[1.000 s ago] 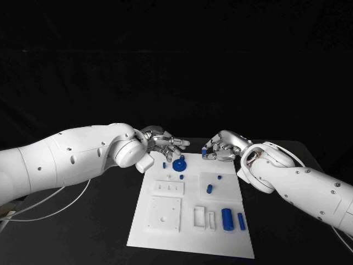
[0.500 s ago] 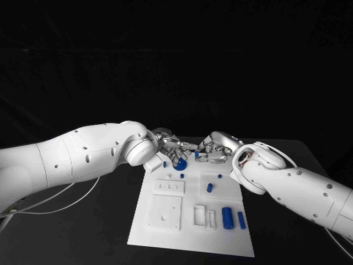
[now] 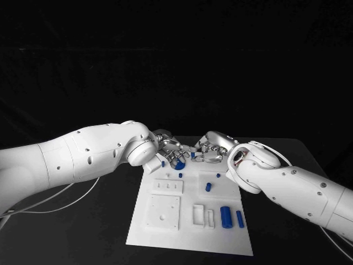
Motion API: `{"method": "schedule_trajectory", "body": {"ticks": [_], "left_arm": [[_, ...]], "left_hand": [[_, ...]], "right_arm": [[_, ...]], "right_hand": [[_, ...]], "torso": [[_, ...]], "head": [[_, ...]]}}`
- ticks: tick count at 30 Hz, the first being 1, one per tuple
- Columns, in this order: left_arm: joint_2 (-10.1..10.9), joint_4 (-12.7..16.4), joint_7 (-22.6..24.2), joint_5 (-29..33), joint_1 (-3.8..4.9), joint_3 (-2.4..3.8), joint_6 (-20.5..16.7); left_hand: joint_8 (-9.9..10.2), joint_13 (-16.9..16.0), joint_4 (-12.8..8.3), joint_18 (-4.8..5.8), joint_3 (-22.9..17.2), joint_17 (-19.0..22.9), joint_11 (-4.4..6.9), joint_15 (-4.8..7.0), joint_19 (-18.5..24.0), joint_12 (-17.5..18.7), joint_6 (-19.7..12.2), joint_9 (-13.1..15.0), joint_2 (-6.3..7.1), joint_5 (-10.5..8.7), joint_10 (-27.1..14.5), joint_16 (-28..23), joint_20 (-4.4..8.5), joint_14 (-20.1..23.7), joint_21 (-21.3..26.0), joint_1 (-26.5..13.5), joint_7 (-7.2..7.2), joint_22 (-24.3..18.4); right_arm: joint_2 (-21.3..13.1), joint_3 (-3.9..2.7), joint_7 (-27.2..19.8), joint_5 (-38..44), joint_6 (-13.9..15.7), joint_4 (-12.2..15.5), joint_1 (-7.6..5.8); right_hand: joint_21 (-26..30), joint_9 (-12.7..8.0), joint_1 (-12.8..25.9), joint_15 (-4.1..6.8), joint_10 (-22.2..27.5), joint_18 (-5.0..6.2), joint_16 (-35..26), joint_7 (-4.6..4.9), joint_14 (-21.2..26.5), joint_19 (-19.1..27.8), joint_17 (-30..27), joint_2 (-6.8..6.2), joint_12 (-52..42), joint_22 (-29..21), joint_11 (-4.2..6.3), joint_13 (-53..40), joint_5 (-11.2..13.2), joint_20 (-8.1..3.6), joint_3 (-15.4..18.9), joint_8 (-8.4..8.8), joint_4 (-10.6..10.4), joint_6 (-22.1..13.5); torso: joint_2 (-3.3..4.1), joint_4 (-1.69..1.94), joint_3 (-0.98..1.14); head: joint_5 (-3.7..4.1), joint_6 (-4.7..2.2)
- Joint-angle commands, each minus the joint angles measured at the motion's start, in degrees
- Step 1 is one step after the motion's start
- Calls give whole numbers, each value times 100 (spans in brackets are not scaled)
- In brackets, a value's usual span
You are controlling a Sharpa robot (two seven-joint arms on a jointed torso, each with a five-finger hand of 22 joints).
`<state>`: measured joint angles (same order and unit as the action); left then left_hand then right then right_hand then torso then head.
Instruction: Assemble the parts on the task board
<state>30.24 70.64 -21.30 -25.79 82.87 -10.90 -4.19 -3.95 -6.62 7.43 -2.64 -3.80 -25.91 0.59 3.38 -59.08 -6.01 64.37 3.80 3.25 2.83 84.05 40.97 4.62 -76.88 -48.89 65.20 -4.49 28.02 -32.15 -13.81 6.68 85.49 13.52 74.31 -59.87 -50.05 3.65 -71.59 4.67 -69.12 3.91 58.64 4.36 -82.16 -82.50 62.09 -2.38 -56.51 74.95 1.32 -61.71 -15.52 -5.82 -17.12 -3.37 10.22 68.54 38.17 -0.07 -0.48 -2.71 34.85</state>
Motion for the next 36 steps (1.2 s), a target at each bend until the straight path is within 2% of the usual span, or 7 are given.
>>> {"method": "schedule_trajectory", "body": {"ticks": [1, 7, 21, 30, 31, 33, 36], "left_arm": [[-30, -23, -100, -105, 17, -4, 115], [-63, -70, -101, -112, 12, -12, 134], [-134, -109, -82, -111, -4, -22, 220], [-152, -92, -55, -106, -6, -25, 213], [-151, -91, -47, -104, -7, -25, 202], [-150, -91, -28, -97, -7, -25, 171], [-149, -93, 1, -90, -8, -25, 122]], "left_hand": [[28, -11, -44, 14, 2, -16, -39, -10, -16, 22, -15, -2, 5, -1, 251, -31, -14, -32, 33, -20, -7, 9], [26, -19, -82, 12, 1, -27, -38, -11, -15, 27, -5, 0, -38, 1, 248, -42, -16, -31, 37, -2, -6, 18], [29, -55, -444, 8, 128, -63, -30, -9, -1, 49, 10, -3, -318, 15, 248, -55, -21, -33, 40, 79, -3, 63], [29, -52, -626, 8, 65, -69, -16, 0, 2, 55, 48, -3, -472, 40, 249, -44, -15, -34, 30, 238, 7, 80], [29, -49, -664, 8, 14, -70, -10, 3, 3, 59, 57, -3, -536, 72, 248, -42, -13, -35, 29, 302, 15, 82], [30, -42, -712, 9, -29, -73, -8, 6, 4, 65, 67, -4, -583, 155, 250, -37, -9, -35, 22, 337, 19, 88], [28, -28, -805, 9, -137, -78, 1, 13, 5, 71, 94, -3, -661, 424, 252, -27, -2, -38, 10, 433, 35, 99]], "right_arm": [[12, 1, 34, 78, -84, 15, -1], [35, 3, 26, 78, -99, 30, -1], [92, 12, 37, 78, -117, 41, -1], [118, 13, 43, 80, -145, 29, -1], [120, 13, 42, 80, -153, 27, -1], [127, 14, 38, 80, -168, 22, -1], [135, 20, 34, 79, -187, 20, -1]], "right_hand": [[-7, 9, -56, 11, -35, 5, 19, -23, -32, -38, 5, -24, 31, 602, -6, 7, 17, 4, -33, -20, -11, 8], [-10, 9, -52, 12, -38, 5, 12, -24, -31, -44, 3, -36, 34, 603, -5, 9, 10, 3, -40, -20, -25, 10], [-11, 8, -52, 12, -40, 5, 17, -22, -35, -47, 10, -42, 33, 604, -5, 8, 8, 3, -43, -18, -33, -1], [-11, 8, -52, 12, -40, 5, 17, -22, -35, -47, 10, -42, 33, 604, -5, 8, 8, 3, -43, -18, -33, -1], [-12, 8, -52, 12, -40, 5, 16, -22, -35, -48, 10, -44, 34, 604, -5, 8, 8, 3, -43, -19, -36, -1], [-14, 9, -52, 11, -38, 4, 13, -22, -34, -50, 10, -49, 36, 605, -6, 9, 9, 4, -42, -20, -44, -2], [-14, 9, -52, 11, -38, 4, 13, -22, -34, -50, 10, -49, 36, 605, -6, 9, 9, 4, -42, -20, -44, -2]], "torso": [[0, 4, -4], [9, 4, -3], [12, 3, 4], [17, 1, 6], [18, 2, 5], [18, 2, 4], [19, 2, 5]], "head": [[3, 2], [3, -2], [11, 3], [17, -4], [18, -6], [18, -9], [14, -10]]}}
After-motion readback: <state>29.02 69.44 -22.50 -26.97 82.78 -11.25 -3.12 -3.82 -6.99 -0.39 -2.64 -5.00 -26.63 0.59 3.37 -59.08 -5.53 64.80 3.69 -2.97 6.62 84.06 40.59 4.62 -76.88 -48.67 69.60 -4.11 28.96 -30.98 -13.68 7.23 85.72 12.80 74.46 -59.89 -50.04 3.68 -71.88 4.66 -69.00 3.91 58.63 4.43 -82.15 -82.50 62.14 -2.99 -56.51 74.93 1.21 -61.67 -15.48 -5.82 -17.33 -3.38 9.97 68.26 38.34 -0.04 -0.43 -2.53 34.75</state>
